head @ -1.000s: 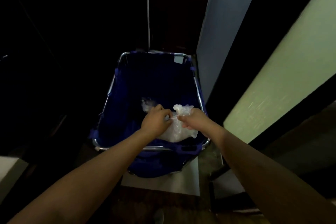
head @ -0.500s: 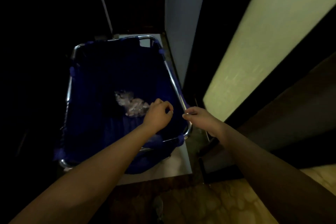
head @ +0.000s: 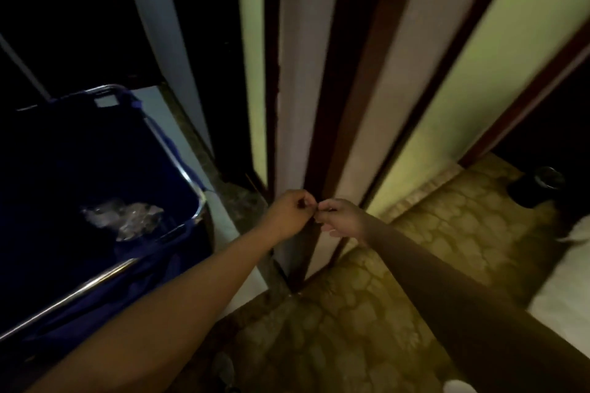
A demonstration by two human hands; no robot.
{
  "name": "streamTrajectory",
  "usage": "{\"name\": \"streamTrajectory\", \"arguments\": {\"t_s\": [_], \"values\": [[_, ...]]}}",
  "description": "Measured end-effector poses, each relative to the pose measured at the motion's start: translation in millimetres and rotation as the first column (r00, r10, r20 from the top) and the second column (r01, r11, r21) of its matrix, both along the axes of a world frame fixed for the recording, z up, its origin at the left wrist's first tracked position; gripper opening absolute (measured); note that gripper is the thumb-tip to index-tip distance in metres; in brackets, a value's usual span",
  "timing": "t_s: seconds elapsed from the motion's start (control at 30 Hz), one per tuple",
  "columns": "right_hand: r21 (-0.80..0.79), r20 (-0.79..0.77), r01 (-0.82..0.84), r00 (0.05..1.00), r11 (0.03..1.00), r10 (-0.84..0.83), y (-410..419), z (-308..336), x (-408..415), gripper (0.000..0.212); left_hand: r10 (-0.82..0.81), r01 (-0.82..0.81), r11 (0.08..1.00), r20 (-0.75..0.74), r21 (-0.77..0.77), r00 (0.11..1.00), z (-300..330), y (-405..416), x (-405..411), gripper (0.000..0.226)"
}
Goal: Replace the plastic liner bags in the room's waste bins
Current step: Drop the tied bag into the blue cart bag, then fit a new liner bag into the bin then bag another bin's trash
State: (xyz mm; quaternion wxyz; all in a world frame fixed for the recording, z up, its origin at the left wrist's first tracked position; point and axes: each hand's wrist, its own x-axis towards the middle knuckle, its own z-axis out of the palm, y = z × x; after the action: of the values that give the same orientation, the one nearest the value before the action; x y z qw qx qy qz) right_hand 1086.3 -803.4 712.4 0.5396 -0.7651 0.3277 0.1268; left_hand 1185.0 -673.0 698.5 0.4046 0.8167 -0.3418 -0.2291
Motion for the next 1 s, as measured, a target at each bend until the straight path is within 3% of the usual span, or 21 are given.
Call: {"name": "streamTrajectory", "arguments": {"t_s": [0.13,0.27,0.37,0.47,0.67,1.0], "values": [[-0.03,0.021,0.135,0.991,0.99,-0.134,-59.2,5.9,-100.3,0.007,-0.101,0.098,0.994,-0.078,-0.041,0.992,5.0,-72.6,-88.5,0.01],[-0.003,0.066,0.25,0.966,0.968,-0.249,-110.2,6.1,-200.2,0.025,-0.19,0.18,0.981,-0.166,-0.076,0.968,4.6,-136.8,-170.9,0.01],[0.061,0.067,0.361,0.929,0.93,-0.365,-139.3,5.0,-260.2,0.008,-0.268,0.265,0.963,-0.193,-0.042,0.944,6.9,-175.8,-223.0,0.008],[0.084,0.043,0.507,0.858,0.858,-0.512,-166.4,0.3,-304.9,0.006,-0.35,0.355,0.935,-0.187,-0.007,0.918,7.3,-212.1,-263.1,0.009],[0.133,0.036,0.638,0.762,0.759,-0.647,-213.0,-16.6,-373.6,0.014,-0.454,0.468,0.883,-0.179,0.044,0.873,0.9,-279.1,-315.6,0.012],[0.131,-0.057,0.713,0.699,0.688,-0.713,-345.1,-62.9,-405.9,0.032,-0.513,0.541,0.837,-0.232,0.08,0.827,-46.7,-431.0,-343.4,0.024]]}}
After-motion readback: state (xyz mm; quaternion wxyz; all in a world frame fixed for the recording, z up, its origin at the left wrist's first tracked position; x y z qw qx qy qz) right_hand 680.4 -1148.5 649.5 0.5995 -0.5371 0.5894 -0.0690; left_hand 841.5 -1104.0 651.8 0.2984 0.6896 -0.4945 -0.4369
